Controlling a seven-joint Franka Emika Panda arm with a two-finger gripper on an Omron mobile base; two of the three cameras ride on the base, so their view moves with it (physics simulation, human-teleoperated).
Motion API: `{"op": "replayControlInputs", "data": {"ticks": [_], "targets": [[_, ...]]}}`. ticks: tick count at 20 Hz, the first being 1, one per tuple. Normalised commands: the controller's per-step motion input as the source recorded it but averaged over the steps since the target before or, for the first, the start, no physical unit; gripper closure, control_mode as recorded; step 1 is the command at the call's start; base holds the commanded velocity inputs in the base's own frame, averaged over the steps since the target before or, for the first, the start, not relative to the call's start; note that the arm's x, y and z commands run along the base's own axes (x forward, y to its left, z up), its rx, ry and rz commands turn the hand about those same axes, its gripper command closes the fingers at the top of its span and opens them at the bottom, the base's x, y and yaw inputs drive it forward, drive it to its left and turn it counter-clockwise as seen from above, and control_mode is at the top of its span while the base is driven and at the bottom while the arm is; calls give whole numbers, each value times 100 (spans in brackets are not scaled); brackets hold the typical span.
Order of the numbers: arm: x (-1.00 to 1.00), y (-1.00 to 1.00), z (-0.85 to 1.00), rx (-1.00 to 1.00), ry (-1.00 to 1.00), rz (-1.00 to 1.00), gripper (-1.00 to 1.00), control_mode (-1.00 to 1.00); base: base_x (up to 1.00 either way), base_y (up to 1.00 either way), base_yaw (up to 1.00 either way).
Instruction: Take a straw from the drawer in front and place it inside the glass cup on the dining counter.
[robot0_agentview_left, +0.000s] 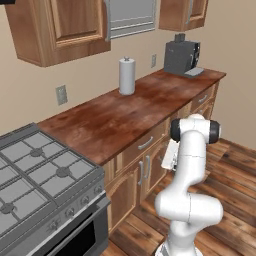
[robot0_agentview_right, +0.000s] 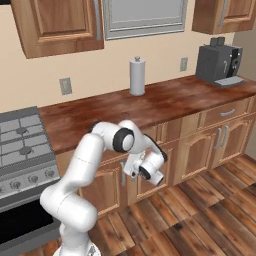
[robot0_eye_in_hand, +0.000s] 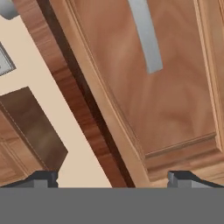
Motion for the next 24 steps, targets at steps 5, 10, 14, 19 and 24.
{"op": "replayControlInputs", "data": {"ticks": [5,10,14,19,24], "targets": [[41,20,-22,0,4,0,-100,-100,0,0,0],[49,24,-25,0,5,0,-100,-100,0,0,0],[54,14,-34,0,7,0,-100,-100,0,0,0],[52,2,-30,0,5,0,-100,-100,0,0,0],[56,0,-34,0,3,0,-100,-100,0,0,0]]}}
